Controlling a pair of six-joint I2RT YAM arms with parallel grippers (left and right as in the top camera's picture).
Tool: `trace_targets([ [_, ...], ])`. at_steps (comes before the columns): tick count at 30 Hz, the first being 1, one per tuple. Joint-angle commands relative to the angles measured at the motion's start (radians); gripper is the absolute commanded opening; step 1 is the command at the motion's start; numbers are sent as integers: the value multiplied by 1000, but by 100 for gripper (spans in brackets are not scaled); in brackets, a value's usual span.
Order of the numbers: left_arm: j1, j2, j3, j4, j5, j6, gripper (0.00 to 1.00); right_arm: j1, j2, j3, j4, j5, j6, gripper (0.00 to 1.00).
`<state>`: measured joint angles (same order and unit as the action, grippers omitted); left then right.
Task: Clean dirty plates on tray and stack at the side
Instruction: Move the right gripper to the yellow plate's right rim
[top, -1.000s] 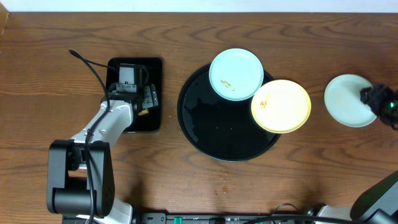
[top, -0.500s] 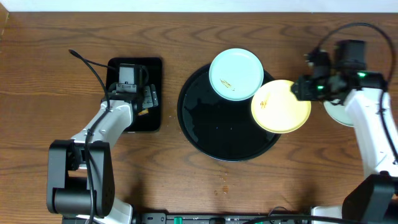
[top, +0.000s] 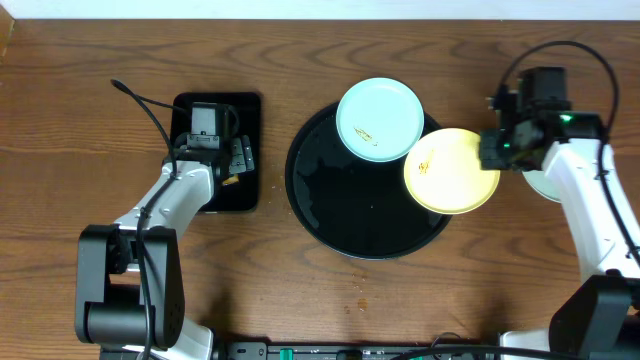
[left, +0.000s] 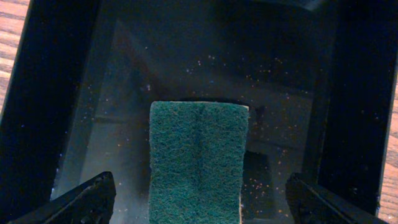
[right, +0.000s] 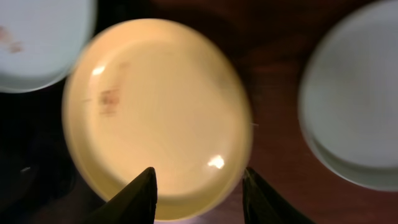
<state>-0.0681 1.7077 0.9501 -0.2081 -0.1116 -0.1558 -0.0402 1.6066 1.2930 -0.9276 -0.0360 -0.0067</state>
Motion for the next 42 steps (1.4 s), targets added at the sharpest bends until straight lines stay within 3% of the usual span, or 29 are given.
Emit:
trace_targets([
  [1, 0, 4, -6, 0, -13, 10, 87, -46, 4, -29, 4, 17, 21, 42],
  [12, 0, 4, -6, 0, -13, 10, 87, -88, 4, -216, 194, -74, 17, 42],
  [16, 0, 4, -6, 0, -13, 10, 87, -89, 4, -254, 229, -73, 18, 32],
  [24, 0, 4, -6, 1, -13, 10, 87, -89, 4, -312, 287, -43, 17, 31],
  [31, 0, 4, -6, 0, -13, 10, 88, -89, 4, -317, 338, -43, 18, 13],
  [33, 0, 4, -6, 0, -13, 10, 87, -89, 4, -317, 342, -43, 18, 1],
  [42, 0, 4, -6, 0, -13, 10, 87, -89, -47, -200, 239, -132, 57, 1],
])
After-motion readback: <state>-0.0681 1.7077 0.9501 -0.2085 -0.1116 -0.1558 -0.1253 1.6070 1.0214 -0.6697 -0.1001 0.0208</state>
